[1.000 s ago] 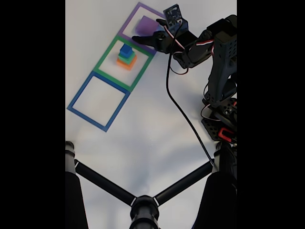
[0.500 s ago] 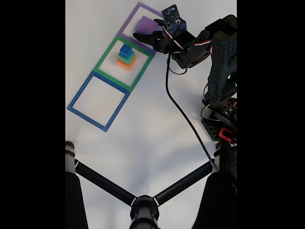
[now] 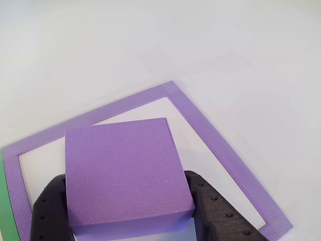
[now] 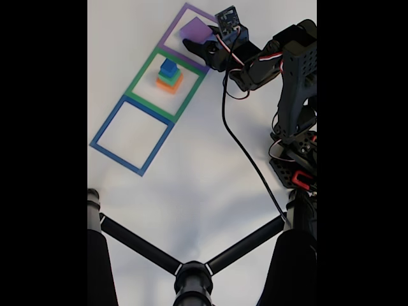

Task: Tower of hanoi

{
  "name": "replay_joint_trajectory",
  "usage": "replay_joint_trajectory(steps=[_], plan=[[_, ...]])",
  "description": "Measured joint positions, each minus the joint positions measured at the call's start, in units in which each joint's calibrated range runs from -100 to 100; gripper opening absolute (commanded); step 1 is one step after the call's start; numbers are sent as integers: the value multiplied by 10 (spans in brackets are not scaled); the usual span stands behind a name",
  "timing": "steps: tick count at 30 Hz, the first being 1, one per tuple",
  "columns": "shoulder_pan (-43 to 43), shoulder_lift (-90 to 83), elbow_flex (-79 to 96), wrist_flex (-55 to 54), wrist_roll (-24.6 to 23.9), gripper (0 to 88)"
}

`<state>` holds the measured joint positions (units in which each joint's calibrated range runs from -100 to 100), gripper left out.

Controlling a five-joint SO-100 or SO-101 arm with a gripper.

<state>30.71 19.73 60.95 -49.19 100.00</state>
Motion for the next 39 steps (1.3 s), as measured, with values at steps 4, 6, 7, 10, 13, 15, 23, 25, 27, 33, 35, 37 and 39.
replay_joint_trajectory(steps=[4, 6, 7, 10, 13, 15, 23, 25, 27, 33, 35, 37, 39], plan=[[0, -2, -1, 11, 0, 141], [0, -11, -1, 27, 0, 137], [0, -18, -1, 38, 0, 136], [0, -44, -1, 72, 0, 131], [-3, -81, 0, 116, 0, 128], [-7, -116, 0, 157, 0, 126], [-15, -261, -59, 373, 0, 118], [-17, -290, -95, 440, 0, 117], [-18, -318, -139, 517, 0, 117], [-42, -390, -331, 816, 0, 109], [-54, -400, -411, 920, 0, 109], [-69, -405, -493, 1027, 0, 108], [-86, -410, -569, 1114, 0, 108]])
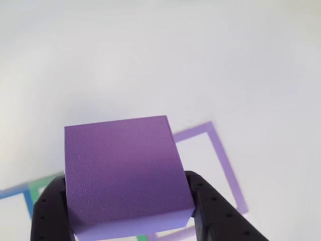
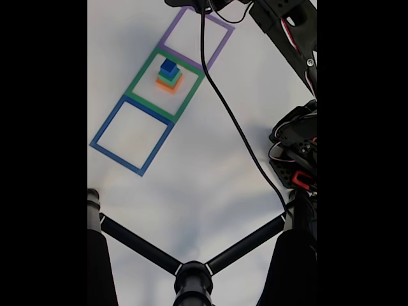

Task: Tower of hanoi

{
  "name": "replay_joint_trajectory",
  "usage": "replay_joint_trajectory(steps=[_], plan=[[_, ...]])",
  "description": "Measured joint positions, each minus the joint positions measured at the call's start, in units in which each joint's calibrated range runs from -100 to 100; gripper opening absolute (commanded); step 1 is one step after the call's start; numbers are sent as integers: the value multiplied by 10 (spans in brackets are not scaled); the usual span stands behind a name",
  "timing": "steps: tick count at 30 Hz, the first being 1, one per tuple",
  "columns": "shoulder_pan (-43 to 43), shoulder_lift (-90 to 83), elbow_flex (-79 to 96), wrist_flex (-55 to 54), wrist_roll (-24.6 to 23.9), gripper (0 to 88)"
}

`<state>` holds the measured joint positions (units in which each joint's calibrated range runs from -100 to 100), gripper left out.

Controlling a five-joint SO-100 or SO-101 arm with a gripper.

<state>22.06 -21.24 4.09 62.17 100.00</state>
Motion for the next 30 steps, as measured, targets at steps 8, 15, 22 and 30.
replay_joint_trajectory(steps=[8, 15, 22, 30], plan=[[-99, -40, -160, 186, 0, 109], [-197, -90, -165, 225, 0, 111], [-284, -146, -165, 273, 0, 110], [-343, -197, -76, 250, 0, 110]])
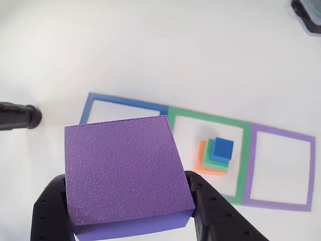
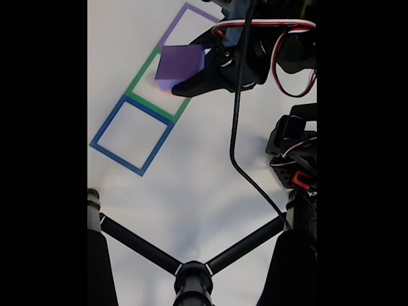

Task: Tower of hanoi

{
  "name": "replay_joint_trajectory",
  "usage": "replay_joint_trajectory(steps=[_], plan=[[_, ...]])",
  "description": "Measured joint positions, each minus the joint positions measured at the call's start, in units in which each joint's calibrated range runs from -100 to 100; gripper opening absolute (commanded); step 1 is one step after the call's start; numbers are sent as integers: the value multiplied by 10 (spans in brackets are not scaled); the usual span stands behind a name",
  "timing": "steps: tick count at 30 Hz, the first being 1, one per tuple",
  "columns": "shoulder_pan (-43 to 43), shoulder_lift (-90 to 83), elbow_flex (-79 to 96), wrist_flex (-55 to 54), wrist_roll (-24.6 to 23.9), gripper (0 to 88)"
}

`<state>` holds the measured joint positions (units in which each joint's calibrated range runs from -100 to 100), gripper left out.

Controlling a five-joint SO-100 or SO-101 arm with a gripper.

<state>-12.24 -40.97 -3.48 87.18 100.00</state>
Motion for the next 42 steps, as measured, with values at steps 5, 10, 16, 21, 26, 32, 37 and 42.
replay_joint_trajectory(steps=[5, 10, 16, 21, 26, 32, 37, 42], plan=[[1, -51, 198, -135, 0, 110], [-10, -76, 414, -318, 0, 111], [-24, -29, 632, -608, 0, 111], [-39, 76, 730, -846, 0, 111], [-55, 191, 766, -1040, 0, 110], [-75, 318, 766, -1190, -6, 111], [-81, 440, 745, -1304, -6, 114], [-81, 551, 692, -1374, 0, 114]])
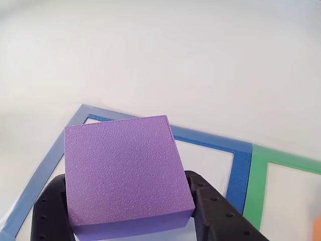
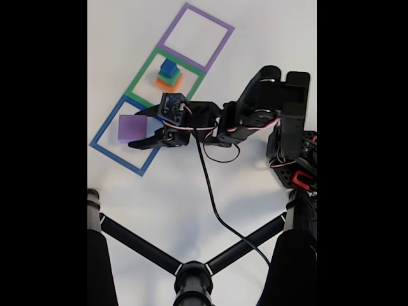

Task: Tower of hanoi

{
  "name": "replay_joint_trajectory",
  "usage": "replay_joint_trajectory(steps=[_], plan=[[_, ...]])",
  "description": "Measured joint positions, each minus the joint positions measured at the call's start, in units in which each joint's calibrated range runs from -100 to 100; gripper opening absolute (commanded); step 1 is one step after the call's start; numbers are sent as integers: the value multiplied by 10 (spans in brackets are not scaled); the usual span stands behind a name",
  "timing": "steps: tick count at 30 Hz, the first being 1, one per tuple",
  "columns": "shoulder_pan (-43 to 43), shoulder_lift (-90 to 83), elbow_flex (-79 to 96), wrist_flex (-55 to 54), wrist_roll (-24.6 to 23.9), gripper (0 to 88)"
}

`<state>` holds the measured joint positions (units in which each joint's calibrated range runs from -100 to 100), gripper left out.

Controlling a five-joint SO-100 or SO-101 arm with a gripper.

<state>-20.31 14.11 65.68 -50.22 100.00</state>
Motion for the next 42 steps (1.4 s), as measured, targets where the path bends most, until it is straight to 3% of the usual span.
replay_joint_trajectory(steps=[13, 21, 29, 37, 42], plan=[[0, 69, -39, -32, 0, 119], [0, 95, -40, -51, 0, 252], [0, 103, -40, -59, -2, 311], [0, 86, -40, -57, 0, 310], [-1, -8, -39, 17, 0, 276]])
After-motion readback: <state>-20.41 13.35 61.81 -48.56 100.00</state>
